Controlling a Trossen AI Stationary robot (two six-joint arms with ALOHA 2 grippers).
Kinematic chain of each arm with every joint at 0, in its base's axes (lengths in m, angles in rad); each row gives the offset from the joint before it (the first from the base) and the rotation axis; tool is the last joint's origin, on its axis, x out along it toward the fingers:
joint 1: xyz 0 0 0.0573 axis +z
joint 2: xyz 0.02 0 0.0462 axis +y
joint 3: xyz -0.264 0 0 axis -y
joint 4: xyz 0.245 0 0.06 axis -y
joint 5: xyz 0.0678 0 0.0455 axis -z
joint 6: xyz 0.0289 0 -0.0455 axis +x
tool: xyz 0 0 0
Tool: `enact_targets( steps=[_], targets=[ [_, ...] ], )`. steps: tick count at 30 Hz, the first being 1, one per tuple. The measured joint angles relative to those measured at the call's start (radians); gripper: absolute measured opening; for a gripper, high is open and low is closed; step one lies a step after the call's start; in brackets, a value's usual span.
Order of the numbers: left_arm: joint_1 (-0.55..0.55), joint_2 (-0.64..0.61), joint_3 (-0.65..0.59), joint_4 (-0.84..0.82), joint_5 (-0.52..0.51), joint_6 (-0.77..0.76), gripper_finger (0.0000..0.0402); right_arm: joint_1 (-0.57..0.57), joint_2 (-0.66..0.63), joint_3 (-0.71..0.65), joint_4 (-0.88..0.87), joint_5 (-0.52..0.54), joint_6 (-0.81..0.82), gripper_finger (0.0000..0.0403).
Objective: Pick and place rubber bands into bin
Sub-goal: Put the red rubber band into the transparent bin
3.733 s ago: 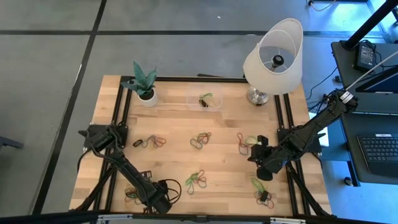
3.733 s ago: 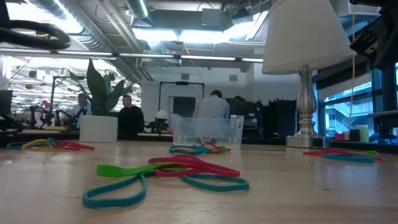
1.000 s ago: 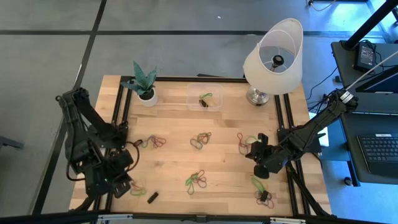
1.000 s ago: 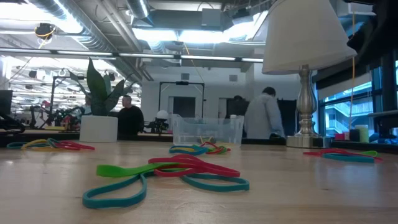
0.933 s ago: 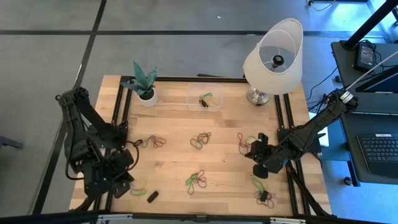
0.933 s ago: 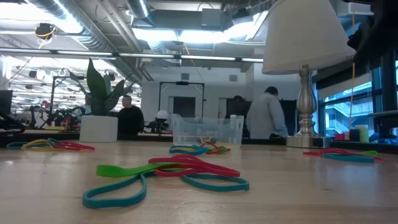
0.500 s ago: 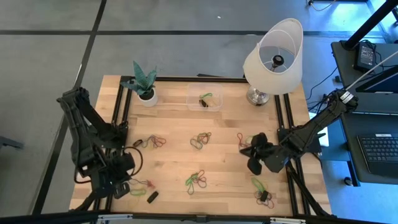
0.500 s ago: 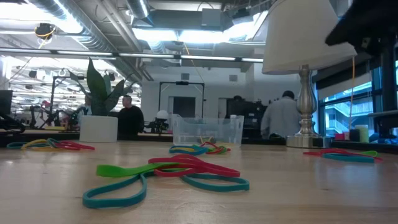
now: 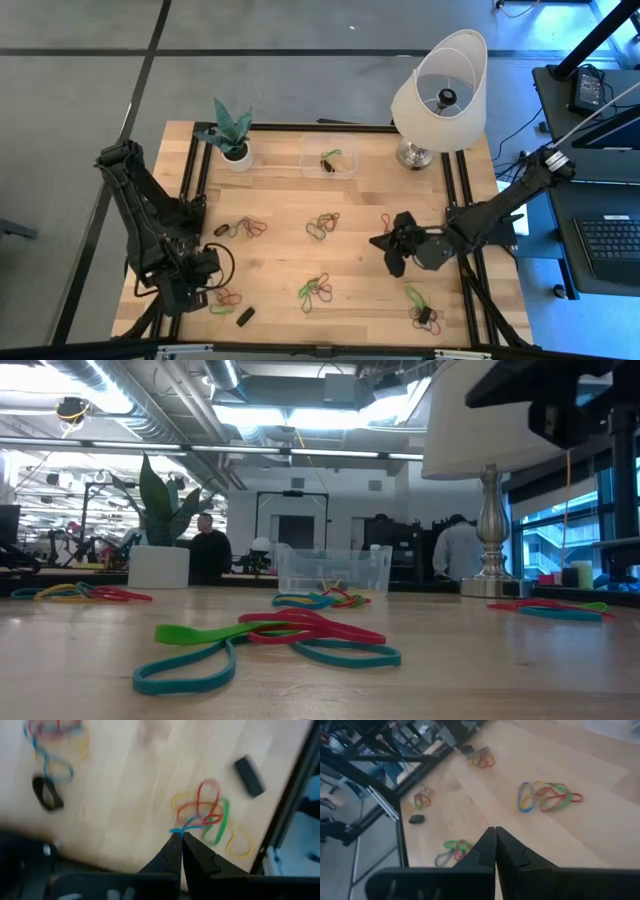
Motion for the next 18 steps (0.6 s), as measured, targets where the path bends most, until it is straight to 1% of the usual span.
enact_targets(
  steps=[2, 5, 8, 12, 15, 18],
  targets=[
    [0.0, -0.015, 0.023, -0.002, -0.045, 0.03, 0.0003, -0.005, 0.053, 0.009, 0.065, -0.004, -0.019, 0.0003],
    [0.0, -0.036, 0.05, -0.024, -0.086, 0.065, 0.0003, -0.015, 0.143, 0.05, 0.129, -0.023, -0.072, 0.0002],
    [0.0, -0.058, 0.067, -0.052, -0.125, 0.082, 0.0003, -0.027, 0.246, 0.132, 0.134, -0.033, -0.159, 0.0002],
    [0.0, -0.078, 0.067, -0.08, -0.142, 0.086, 0.0003, -0.047, 0.383, 0.276, 0.134, -0.039, -0.338, 0.0002],
    [0.0, -0.077, 0.067, -0.101, -0.138, 0.085, 0.0003, -0.062, 0.465, 0.381, 0.078, -0.065, -0.432, 0.0002],
    [0.0, -0.075, 0.065, -0.101, -0.138, 0.084, 0.0003, -0.075, 0.517, 0.475, -0.061, -0.067, -0.438, 0.0002]
  ],
)
